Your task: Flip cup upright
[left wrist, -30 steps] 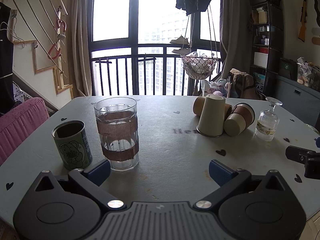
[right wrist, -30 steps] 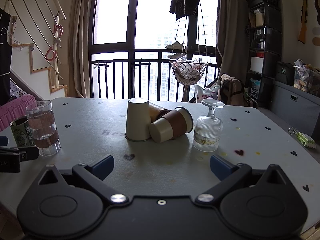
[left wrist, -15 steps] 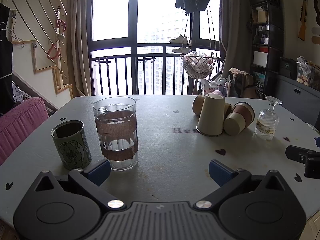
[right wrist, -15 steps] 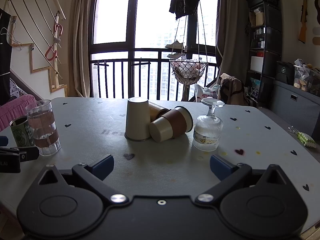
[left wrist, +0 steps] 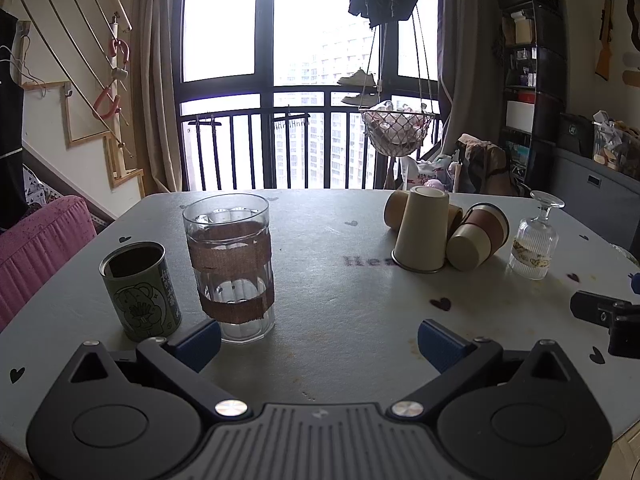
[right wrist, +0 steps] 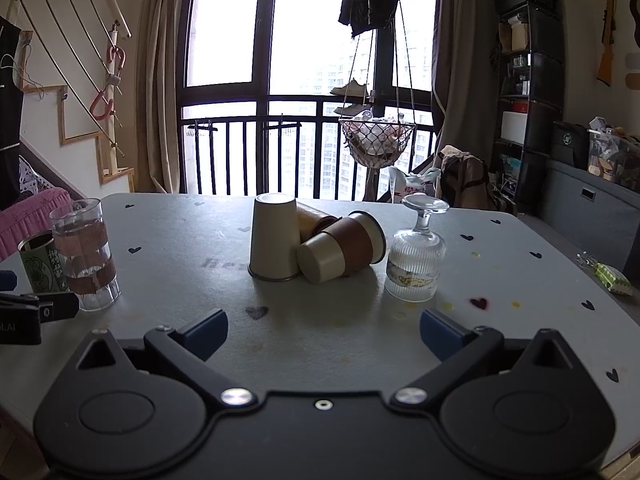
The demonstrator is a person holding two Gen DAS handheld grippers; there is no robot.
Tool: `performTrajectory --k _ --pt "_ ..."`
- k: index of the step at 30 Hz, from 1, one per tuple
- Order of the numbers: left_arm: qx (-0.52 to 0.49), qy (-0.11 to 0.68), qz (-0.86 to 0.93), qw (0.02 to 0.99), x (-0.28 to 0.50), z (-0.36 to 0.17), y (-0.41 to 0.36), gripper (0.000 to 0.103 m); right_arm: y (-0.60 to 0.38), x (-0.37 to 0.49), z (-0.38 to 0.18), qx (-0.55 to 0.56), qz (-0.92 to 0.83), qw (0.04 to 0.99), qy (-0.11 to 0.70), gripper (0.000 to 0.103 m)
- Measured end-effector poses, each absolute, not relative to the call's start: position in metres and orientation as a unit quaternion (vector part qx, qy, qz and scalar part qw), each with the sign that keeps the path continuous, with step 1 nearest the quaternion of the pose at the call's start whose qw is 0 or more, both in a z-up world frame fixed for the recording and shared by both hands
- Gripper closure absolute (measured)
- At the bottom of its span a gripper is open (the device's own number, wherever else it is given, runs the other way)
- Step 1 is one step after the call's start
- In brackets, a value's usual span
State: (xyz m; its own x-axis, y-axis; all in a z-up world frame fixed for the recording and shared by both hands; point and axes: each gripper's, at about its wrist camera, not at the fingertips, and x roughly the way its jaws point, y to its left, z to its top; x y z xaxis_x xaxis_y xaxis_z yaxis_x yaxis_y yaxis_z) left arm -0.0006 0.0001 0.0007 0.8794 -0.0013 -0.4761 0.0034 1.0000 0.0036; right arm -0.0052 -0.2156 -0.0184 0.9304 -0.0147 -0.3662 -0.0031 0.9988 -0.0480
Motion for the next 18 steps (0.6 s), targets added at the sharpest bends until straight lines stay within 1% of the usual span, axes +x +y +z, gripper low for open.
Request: performTrajectory --k 8,13,18 --pt "0.004 0.249 -0.003 0.969 0.003 -0.011 0.002 0.0 -0.217 -0.002 -0.02 -0.023 -0.002 0.982 0.189 0.0" --pt "0.009 0.252 -0.005 0.968 0.012 -0.008 -0.004 0.0 -0.217 -0.001 -0.021 -0.022 -0.003 0.982 0.19 0.0" --pt "0.027 0.237 -0.016 0.971 0.032 0.0 -0.016 0.0 -0.224 0.009 -0.026 -0.013 -0.001 0.98 0.196 0.0"
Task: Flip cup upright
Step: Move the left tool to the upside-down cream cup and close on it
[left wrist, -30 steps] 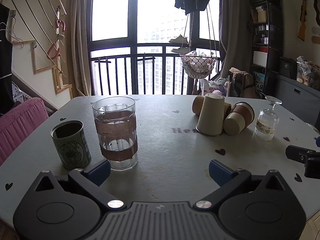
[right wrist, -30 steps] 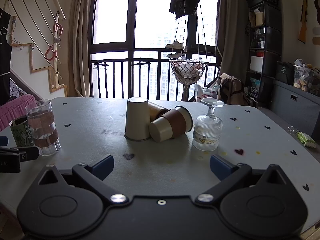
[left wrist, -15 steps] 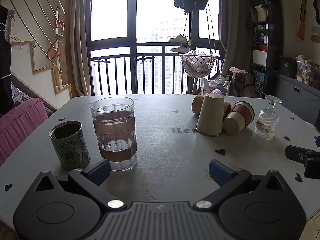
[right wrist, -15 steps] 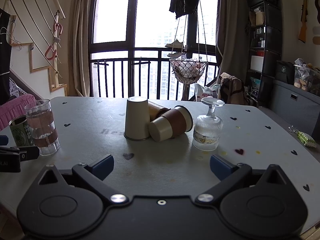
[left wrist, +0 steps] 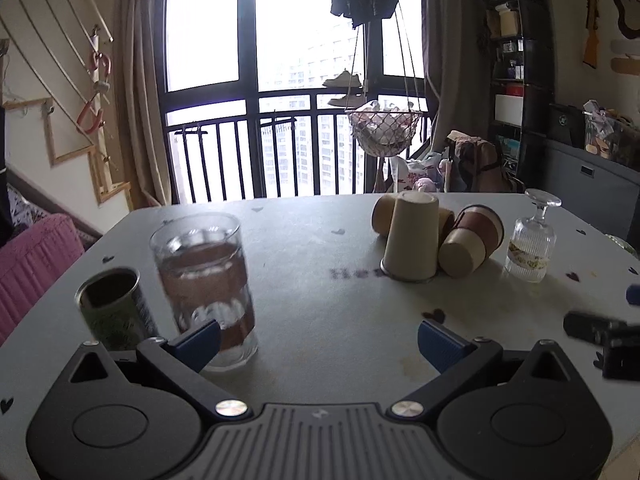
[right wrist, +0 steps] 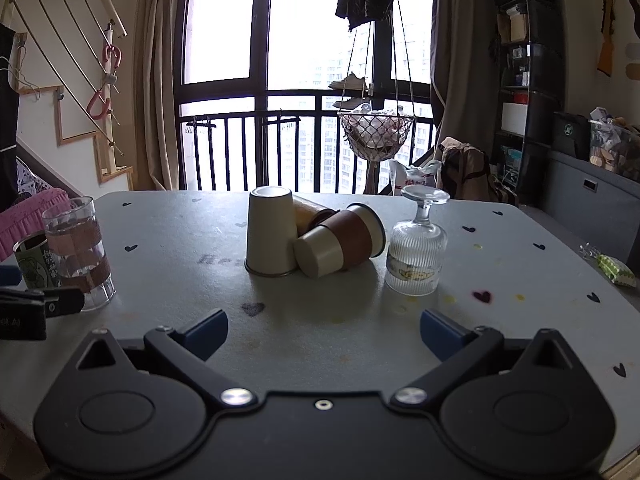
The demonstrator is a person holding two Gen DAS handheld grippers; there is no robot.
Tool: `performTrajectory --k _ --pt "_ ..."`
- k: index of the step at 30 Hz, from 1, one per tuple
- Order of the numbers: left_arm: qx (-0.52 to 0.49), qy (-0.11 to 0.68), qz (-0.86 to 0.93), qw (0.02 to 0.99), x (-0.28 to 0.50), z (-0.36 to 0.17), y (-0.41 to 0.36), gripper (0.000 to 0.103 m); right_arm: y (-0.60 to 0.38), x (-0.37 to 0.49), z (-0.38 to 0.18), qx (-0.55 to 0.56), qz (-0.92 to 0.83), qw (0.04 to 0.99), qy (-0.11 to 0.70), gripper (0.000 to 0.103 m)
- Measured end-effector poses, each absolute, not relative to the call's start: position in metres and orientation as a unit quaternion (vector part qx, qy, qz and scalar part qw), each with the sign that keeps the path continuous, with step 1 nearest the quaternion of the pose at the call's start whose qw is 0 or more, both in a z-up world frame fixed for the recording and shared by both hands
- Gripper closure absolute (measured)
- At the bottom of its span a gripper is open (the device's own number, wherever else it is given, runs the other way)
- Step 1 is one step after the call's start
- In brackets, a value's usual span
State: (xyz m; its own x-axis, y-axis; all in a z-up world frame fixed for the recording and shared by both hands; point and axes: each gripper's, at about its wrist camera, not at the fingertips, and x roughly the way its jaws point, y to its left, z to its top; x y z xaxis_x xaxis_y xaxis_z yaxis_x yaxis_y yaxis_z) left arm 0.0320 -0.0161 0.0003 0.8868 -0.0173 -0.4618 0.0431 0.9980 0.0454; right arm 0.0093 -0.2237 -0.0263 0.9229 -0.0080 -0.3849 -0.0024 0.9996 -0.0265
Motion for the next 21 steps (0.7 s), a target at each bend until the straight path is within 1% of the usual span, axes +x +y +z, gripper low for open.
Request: performTrajectory --k 4,7,10,15,21 --pt "0.035 0.219 -0.034 0.974 0.059 0.009 -0.033 0.0 -0.232 0.016 -0.032 0.0 -0.002 0.979 0.203 0.0" --pt "0.043 0.221 -0.049 0.973 0.085 0.013 -0.048 0.0 -0.242 0.021 -0.036 0.011 -0.009 0.978 0.207 0.0" --pt "0.055 0.233 -0.06 0.969 0.114 0.017 -0.065 0.0 -0.254 0.028 -0.04 0.023 -0.013 0.977 0.214 0.0" --pt "0.036 0.299 -0.072 0.951 0.17 0.017 -0.086 0.0 -0.272 0.037 -0.048 0.04 -0.007 0.974 0.222 0.0" --pt "0.045 0.302 -0.078 0.949 0.222 0.022 -0.11 0.0 -0.286 0.043 -0.053 0.054 0.005 0.972 0.229 0.0"
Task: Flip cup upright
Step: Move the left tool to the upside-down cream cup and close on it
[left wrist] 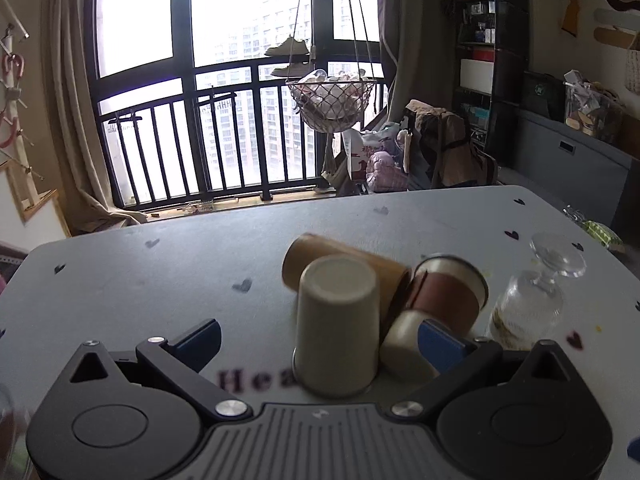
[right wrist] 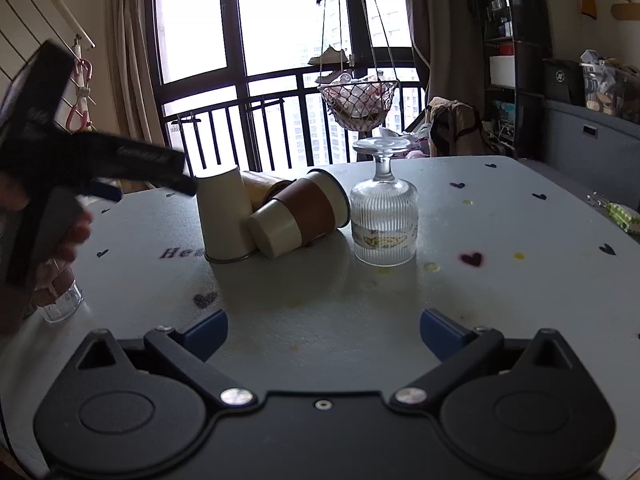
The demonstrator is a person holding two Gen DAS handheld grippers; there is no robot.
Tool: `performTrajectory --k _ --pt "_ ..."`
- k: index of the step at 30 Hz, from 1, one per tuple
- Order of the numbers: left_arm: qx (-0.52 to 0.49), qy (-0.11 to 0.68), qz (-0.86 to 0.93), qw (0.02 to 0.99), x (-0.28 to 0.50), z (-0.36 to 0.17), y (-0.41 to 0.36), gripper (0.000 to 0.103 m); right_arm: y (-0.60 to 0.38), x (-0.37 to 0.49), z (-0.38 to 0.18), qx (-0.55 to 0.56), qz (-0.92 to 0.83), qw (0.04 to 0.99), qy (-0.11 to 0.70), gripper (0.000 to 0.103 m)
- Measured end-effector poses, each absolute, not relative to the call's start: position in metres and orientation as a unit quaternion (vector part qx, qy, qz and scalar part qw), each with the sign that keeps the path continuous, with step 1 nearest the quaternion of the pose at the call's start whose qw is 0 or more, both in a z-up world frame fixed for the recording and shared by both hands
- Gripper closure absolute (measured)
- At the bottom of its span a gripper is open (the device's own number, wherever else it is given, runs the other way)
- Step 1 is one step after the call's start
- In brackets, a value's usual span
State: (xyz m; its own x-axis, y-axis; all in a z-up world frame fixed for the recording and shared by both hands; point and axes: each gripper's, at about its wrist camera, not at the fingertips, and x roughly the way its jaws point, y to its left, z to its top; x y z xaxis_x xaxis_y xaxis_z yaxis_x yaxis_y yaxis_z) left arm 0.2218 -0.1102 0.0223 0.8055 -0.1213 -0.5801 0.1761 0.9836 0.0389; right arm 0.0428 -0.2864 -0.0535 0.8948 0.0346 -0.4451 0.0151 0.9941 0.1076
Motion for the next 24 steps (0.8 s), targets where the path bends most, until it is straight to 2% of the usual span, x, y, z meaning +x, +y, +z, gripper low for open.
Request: performTrajectory --k 5,9,10,11,13,16,19,24 --pt "0.047 0.311 -0.084 0.946 0.255 0.024 -0.123 0.003 -0.293 0.047 -0.057 0.074 0.015 0.971 0.227 0.0" --pt "0.041 0.334 -0.087 0.938 0.276 0.017 -0.127 0.011 -0.295 0.047 -0.059 0.089 0.027 0.97 0.227 0.0" --pt "0.04 0.34 -0.088 0.936 0.28 0.015 -0.127 0.016 -0.295 0.047 -0.059 0.091 0.029 0.969 0.227 0.0" --pt "0.037 0.346 -0.088 0.933 0.284 0.012 -0.127 0.028 -0.294 0.048 -0.059 0.093 0.031 0.969 0.228 0.0" --pt "0.014 0.363 -0.095 0.927 0.288 0.009 -0.12 0.042 -0.293 0.049 -0.059 0.094 0.033 0.968 0.23 0.0" --pt "0.001 0.36 -0.095 0.928 0.281 0.009 -0.111 0.042 -0.289 0.05 -0.058 0.098 0.043 0.968 0.227 0.001" --pt "-0.003 0.357 -0.1 0.929 0.268 0.009 -0.1 0.042 -0.286 0.055 -0.056 0.111 0.067 0.967 0.22 0.008" --pt "-0.016 0.358 -0.118 0.926 0.239 0.011 -0.082 0.042 -0.277 0.076 -0.06 0.169 0.125 0.946 0.248 0.029"
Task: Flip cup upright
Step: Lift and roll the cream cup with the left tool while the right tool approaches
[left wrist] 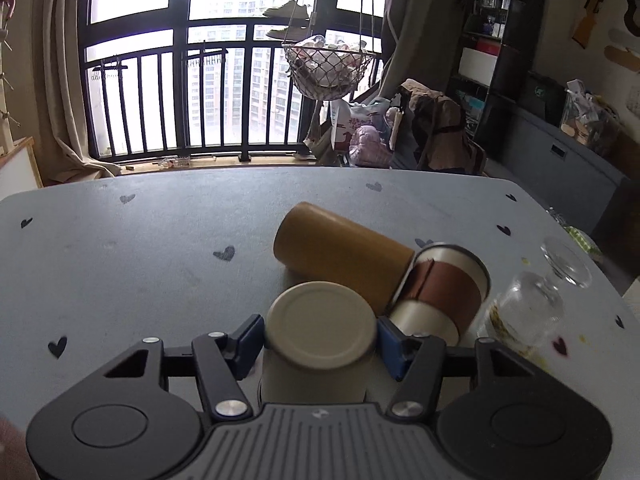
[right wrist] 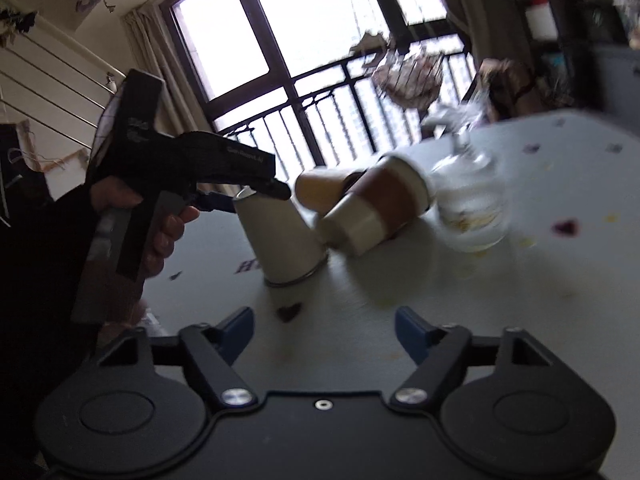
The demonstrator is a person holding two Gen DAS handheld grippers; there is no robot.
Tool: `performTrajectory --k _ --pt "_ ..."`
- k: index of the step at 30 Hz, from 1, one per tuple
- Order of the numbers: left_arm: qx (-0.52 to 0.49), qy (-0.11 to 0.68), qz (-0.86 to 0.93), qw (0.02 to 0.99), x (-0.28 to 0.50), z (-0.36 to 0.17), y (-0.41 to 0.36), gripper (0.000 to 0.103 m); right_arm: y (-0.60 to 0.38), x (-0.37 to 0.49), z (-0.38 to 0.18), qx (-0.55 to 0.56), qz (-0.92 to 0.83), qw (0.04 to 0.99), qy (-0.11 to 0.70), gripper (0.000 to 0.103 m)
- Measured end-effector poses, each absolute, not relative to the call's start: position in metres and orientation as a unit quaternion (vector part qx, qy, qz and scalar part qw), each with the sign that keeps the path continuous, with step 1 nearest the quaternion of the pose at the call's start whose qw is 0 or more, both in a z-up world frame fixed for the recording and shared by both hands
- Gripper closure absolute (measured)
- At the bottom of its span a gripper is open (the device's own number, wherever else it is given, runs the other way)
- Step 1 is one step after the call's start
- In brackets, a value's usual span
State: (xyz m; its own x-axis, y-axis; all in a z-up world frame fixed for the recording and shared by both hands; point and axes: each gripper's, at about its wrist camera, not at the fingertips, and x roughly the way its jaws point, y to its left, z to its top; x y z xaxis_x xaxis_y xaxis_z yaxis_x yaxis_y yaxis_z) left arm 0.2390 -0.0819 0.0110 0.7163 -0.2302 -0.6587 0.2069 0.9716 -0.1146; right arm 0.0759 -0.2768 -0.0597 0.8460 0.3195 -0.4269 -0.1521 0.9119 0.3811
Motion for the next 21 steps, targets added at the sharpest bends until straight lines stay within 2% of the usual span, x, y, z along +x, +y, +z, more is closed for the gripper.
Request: performTrajectory --k 1,3,5,9,12,21 --pt "-0.018 0.36 -0.124 0.925 0.234 0.012 -0.08 0.042 -0.274 0.083 -0.062 0.187 0.139 0.936 0.263 0.032" --pt "-0.021 0.364 -0.141 0.92 0.222 0.012 -0.075 0.042 -0.266 0.094 -0.066 0.211 0.169 0.918 0.288 0.049" --pt "-0.019 0.365 -0.157 0.918 0.211 0.012 -0.073 0.042 -0.257 0.105 -0.07 0.228 0.199 0.902 0.309 0.06" --pt "-0.012 0.359 -0.19 0.914 0.185 0.008 -0.069 0.042 -0.232 0.121 -0.078 0.246 0.248 0.875 0.335 0.078" --pt "-0.02 0.356 -0.204 0.912 0.17 0.007 -0.062 0.042 -0.219 0.129 -0.084 0.26 0.257 0.861 0.354 0.085" --pt "-0.039 0.336 -0.217 0.916 0.131 0.0 -0.031 0.042 -0.23 0.142 -0.098 0.305 0.201 0.858 0.36 0.088"
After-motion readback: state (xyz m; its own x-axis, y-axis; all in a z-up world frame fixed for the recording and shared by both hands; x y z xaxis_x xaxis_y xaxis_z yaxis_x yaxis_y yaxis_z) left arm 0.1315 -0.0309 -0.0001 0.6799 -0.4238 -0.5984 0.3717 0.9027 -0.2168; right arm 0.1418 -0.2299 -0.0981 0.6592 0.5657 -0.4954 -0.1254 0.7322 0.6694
